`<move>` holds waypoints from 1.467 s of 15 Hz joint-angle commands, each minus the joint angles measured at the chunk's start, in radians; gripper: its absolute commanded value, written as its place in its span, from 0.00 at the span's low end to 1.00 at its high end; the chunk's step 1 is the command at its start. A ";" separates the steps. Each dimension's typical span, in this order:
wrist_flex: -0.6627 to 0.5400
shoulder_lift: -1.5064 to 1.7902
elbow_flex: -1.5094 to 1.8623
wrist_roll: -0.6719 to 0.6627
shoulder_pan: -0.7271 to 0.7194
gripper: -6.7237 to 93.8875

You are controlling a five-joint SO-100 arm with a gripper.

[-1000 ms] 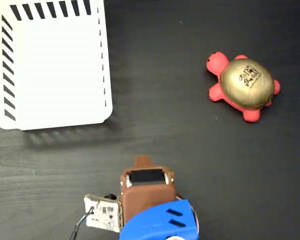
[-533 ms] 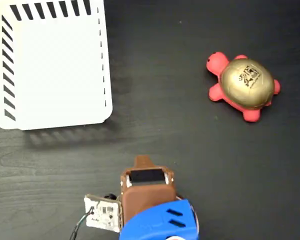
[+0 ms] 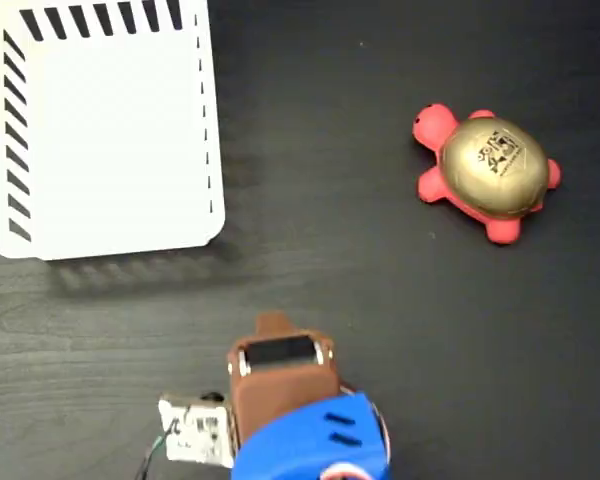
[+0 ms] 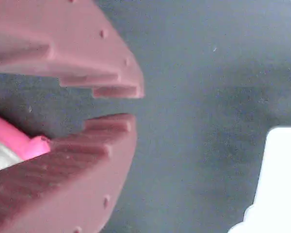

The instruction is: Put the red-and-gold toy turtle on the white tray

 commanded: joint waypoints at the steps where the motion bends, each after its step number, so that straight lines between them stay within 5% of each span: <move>1: -0.152 -0.202 -0.061 0.021 0.000 0.07; 6: -0.178 -0.805 -0.526 0.187 0.169 0.07; 16: 0.190 -1.643 -1.427 0.244 0.492 0.09; 19: 0.152 -1.690 -1.459 0.265 0.534 0.39; 22: 0.146 -1.720 -1.470 0.258 0.548 0.52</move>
